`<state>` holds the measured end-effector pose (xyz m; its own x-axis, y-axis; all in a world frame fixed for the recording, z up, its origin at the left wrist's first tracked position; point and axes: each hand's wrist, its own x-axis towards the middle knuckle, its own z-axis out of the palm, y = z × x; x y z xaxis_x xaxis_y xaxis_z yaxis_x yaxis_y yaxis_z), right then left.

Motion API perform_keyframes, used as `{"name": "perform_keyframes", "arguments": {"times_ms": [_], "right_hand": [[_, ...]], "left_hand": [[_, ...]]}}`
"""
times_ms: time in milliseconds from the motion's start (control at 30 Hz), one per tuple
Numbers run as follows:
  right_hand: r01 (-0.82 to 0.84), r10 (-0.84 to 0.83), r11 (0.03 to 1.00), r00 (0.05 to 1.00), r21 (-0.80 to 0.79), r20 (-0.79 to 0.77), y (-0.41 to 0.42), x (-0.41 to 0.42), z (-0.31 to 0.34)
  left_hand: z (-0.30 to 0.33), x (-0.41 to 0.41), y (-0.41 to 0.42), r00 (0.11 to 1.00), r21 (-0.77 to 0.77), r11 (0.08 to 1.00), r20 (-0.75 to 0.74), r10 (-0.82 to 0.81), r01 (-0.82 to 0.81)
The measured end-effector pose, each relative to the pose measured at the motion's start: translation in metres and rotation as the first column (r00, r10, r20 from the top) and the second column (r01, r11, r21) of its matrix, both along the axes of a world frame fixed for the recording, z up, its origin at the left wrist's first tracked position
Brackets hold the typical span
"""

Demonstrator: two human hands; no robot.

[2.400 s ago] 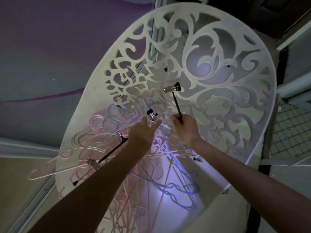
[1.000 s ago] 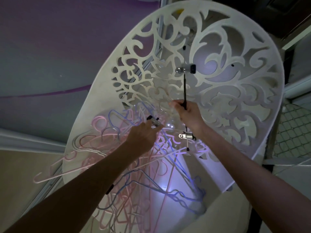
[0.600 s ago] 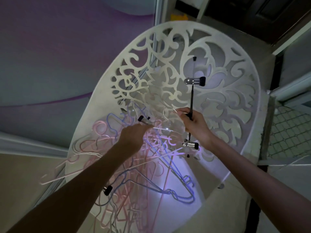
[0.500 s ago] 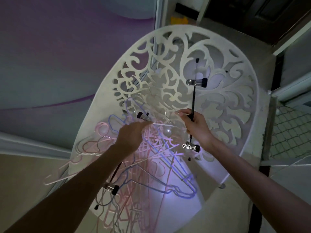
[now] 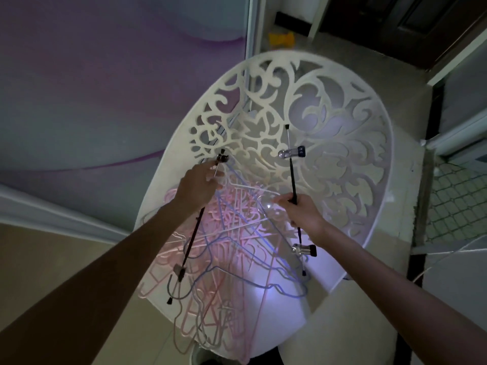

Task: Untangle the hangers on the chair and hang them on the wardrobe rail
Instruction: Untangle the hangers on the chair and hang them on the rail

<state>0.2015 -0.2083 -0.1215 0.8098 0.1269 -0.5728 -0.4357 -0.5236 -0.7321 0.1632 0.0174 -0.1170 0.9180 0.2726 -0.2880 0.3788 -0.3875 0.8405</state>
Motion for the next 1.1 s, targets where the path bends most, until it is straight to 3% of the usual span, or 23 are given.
{"name": "perform_keyframes", "arguments": {"times_ms": [133,267,400,533,600,667,800,867,933,1033,1100], "right_hand": [[-0.032,0.051,0.989,0.991,0.142,-0.128,0.004,-0.021,0.060],[-0.087,0.133,0.964,0.976,0.253,-0.170,0.014,-0.046,0.130],[-0.158,0.264,0.919,0.928,0.360,-0.265,0.020,-0.073,0.186],[-0.303,0.457,0.861,0.814,0.408,-0.360,0.032,-0.105,0.231],[-0.463,0.571,0.815,0.746,0.349,-0.344,0.042,-0.120,0.253],[-0.632,0.680,0.733,0.670,0.250,-0.298,0.055,-0.132,0.277],[-0.884,0.863,0.467,0.447,0.036,-0.236,0.072,-0.151,0.324],[-0.926,0.894,0.377,0.371,-0.028,-0.251,0.081,-0.155,0.335],[-0.952,0.943,0.224,0.266,-0.209,-0.198,0.086,-0.171,0.353],[-0.841,0.995,-0.005,0.050,-0.540,-0.088,0.101,-0.193,0.372],[-0.749,0.995,-0.099,-0.074,-0.655,-0.066,0.114,-0.210,0.386]], "left_hand": [[0.064,-0.020,0.005,0.998,0.016,0.998,-0.018,0.063,-0.063],[0.130,-0.049,0.014,0.982,-0.329,0.925,-0.066,0.179,-0.190],[0.194,-0.085,0.017,0.966,-0.471,0.848,-0.195,0.168,-0.243],[0.239,-0.127,0.029,0.945,-0.607,0.725,-0.227,0.236,-0.327],[0.259,-0.147,0.031,0.942,-0.658,0.675,-0.193,0.276,-0.333],[0.285,-0.170,0.028,0.941,-0.595,0.731,-0.169,0.293,-0.334],[0.327,-0.219,0.018,0.939,-0.439,0.833,-0.221,0.264,-0.337],[0.344,-0.238,0.019,0.927,-0.438,0.830,-0.292,0.234,-0.347],[0.365,-0.271,0.022,0.919,-0.466,0.803,-0.305,0.249,-0.372],[0.390,-0.317,0.029,0.927,-0.528,0.777,-0.324,0.188,-0.342],[0.406,-0.343,0.029,0.921,-0.490,0.813,-0.365,0.137,-0.315]]}}
